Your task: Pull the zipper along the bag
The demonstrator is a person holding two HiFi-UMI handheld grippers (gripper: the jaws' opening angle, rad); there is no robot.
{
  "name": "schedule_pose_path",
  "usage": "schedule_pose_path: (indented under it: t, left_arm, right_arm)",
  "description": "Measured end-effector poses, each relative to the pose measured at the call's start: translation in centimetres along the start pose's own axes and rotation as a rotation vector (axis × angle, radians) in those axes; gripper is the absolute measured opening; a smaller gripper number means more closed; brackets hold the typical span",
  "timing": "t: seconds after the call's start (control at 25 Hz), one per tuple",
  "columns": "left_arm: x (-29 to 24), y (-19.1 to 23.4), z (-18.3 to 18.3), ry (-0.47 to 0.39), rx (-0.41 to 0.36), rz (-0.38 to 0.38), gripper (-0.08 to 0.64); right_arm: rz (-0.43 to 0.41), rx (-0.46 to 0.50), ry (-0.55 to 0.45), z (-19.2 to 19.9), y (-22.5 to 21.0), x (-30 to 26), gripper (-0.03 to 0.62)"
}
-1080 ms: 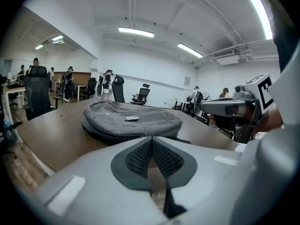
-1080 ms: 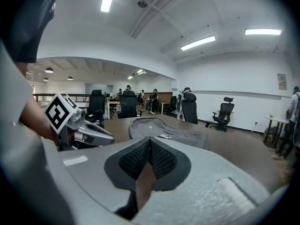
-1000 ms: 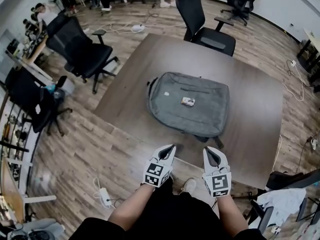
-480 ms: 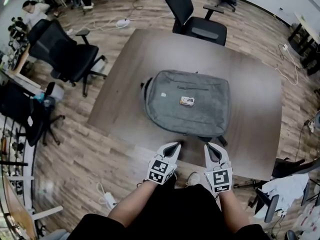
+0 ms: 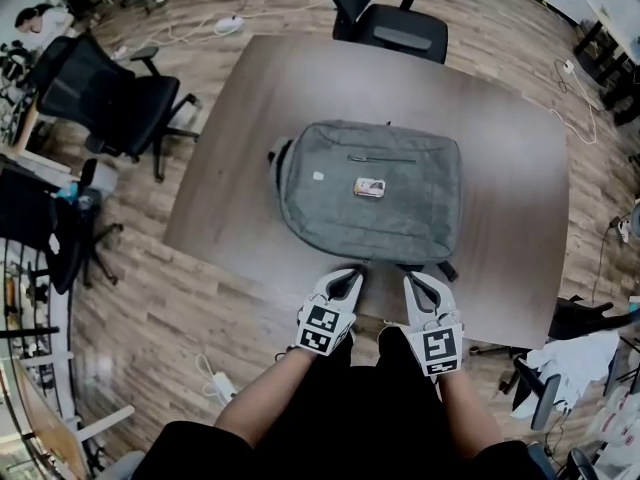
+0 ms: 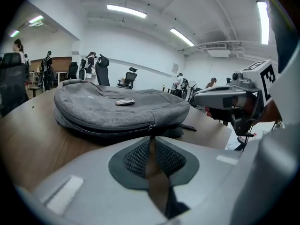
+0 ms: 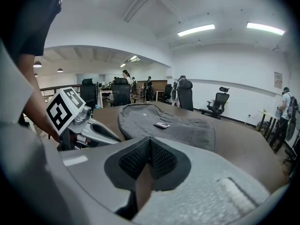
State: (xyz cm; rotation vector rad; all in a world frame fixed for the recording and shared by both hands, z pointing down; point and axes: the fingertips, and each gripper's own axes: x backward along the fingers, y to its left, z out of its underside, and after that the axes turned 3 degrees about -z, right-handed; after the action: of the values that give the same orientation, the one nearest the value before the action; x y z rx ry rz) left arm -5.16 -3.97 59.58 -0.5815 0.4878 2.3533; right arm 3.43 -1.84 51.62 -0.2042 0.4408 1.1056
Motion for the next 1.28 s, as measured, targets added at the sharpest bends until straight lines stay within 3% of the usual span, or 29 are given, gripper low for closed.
schedule_pose_path:
  t: [0.12,0.24,0.48,0.8,0.96,1.28]
  left_arm:
    - [-0.7,-0.1,0.3,0.026,-0.022,-0.030,0.115]
    - [-1.4,-0.5,0.5,0.038,0.005,-0.022,0.196]
    - [-2.8,-0.3,0.2,0.053,0.013,-0.001,0.224]
    - [-3.5,-0.5,-0.7,0.031,0.057,0.048,0.182]
    - [-3.2,-0.5,-1.0,0.026,0.073,0.054,0.126]
    - [-2.6,-0.2,-1.2,0.020,0.074,0.011,0.030]
  right_arm:
    - [-0.029,-0.004,-0.001,0.4,-0.4,-0.1,0.002]
    - [-0.051,-0.004,0.001,0.7,-0.7,0.1,0.002]
    - [-0.075,-0.003,-0.011,0.4,-1.4,0.3,0.002]
    - [-0.108,0.007,-0.012,0.3,-1.4,0.3,0.002]
    - [-0.110,0.012,-0.010,0.4,-1.7,0.2,0.002]
    - [-0.113,0.032,-0.011,-0.2,-1.8,-0.4,0.002]
